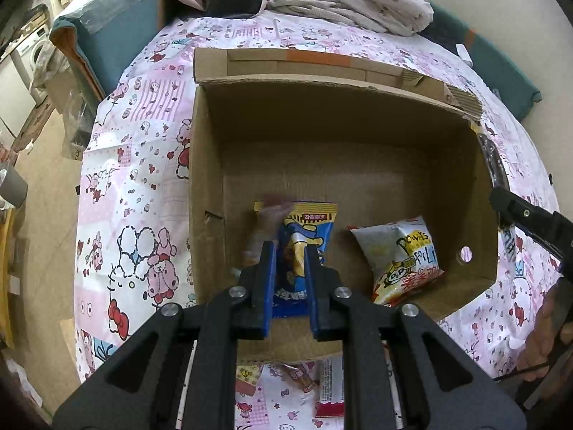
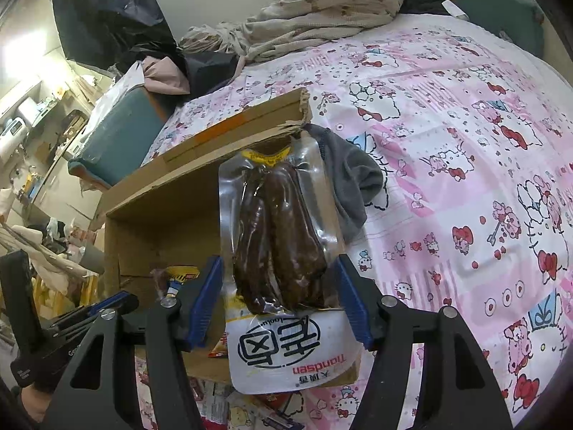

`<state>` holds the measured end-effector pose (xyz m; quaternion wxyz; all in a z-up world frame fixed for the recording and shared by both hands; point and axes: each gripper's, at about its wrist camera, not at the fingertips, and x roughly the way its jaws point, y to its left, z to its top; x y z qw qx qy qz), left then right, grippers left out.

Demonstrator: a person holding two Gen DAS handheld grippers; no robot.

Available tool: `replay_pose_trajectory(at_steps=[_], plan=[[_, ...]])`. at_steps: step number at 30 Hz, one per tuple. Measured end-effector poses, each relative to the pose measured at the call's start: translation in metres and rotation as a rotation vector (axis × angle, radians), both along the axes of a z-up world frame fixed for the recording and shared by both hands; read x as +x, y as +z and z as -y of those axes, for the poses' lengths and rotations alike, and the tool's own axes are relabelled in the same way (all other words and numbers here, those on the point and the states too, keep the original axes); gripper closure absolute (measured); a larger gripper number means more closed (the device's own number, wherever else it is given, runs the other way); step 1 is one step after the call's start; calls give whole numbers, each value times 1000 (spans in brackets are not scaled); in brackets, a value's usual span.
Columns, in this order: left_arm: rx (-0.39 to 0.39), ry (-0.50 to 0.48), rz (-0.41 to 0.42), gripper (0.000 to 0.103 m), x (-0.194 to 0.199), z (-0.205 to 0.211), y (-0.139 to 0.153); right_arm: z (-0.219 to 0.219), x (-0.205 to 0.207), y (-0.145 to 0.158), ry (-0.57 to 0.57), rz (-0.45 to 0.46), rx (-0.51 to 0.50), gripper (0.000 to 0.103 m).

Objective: Organize snacks
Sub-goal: 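Lower wafer stick and meat snack into the box and open both tools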

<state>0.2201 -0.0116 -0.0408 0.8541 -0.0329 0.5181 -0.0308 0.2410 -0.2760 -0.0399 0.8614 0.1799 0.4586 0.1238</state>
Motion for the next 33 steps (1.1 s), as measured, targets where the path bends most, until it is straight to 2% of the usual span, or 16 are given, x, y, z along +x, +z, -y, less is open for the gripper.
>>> replay_pose_trajectory(at_steps=[3, 5, 7, 8, 9, 10, 25, 33], plan=[[-2, -1, 1, 85, 0, 1, 1, -1, 0, 0, 0, 2, -1, 35], [-1, -8, 8, 74, -1, 2, 2, 0, 0, 0, -1, 1, 16, 33], [8, -12, 25, 49, -3, 3, 6, 1, 1, 1, -3, 6, 47, 23], [10, -17, 34, 41, -4, 4, 8, 1, 0, 2, -6, 16, 66, 19], [11, -19, 44, 27, -5, 4, 11, 1, 0, 3, -6, 27, 79, 9], [12, -18, 58, 20, -6, 4, 13, 0, -1, 5, -6, 39, 77, 7], [0, -6, 186, 19, -31, -5, 42, 4, -24, 27, -8, 89, 107, 7], [8, 9, 190, 19, -49, -17, 54, 1, -57, 40, 22, 94, 100, 7]])
